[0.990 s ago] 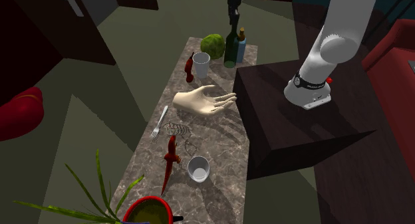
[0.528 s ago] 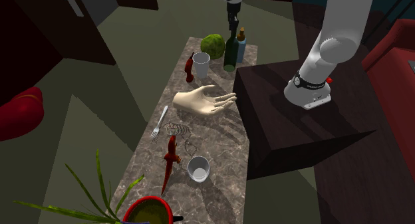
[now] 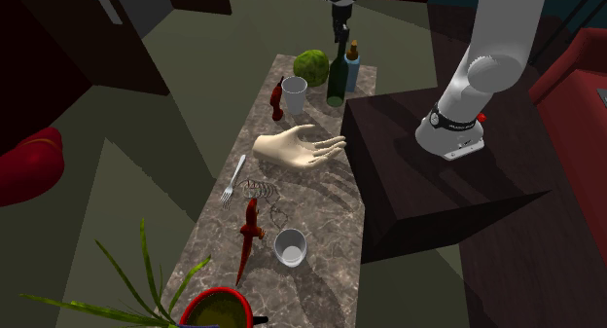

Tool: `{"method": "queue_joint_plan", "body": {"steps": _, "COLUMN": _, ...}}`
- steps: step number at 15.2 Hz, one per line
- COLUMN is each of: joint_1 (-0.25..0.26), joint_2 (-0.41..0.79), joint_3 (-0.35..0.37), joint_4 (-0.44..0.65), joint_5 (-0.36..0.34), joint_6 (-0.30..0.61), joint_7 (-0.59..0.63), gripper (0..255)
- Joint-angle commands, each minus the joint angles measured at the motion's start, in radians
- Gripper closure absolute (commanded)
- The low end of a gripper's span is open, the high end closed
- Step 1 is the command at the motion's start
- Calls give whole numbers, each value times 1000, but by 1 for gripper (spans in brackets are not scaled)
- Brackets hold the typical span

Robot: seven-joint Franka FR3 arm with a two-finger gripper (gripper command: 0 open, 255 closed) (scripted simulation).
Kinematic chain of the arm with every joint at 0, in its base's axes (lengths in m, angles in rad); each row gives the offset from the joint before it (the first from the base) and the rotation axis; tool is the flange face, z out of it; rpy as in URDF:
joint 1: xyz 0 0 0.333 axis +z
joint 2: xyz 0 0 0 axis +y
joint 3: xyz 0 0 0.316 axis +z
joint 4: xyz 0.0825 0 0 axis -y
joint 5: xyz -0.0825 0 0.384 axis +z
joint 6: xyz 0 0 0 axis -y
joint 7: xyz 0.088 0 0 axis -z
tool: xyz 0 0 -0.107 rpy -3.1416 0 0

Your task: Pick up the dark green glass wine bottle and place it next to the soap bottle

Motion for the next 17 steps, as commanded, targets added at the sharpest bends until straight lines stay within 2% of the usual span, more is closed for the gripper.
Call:
{"method": "queue_joint_plan", "body": {"steps": 1, "joint_1": 0, "joint_2": 0, "joint_3": 0, "joint_4": 0, "joint_5": 0, "joint_6": 0, "joint_7": 0, "gripper": 0}}
{"method": "queue_joint_plan", "body": {"steps": 5, "joint_1": 0, "joint_2": 0, "joint_3": 0, "joint_4": 0, "joint_5": 0, "joint_6": 0, "joint_7": 0, "gripper": 0}}
{"method": "queue_joint_plan", "body": {"steps": 9, "joint_1": 26, "joint_2": -94, "joint_3": -34, "joint_4": 25, "joint_5": -69, "joint_6": -108, "joint_7": 47, "gripper": 0}}
{"method": "queue_joint_plan", "body": {"steps": 17, "joint_1": 26, "joint_2": -94, "joint_3": -34, "joint_4": 25, "joint_5": -69, "joint_6": -108, "joint_7": 47, "gripper": 0}}
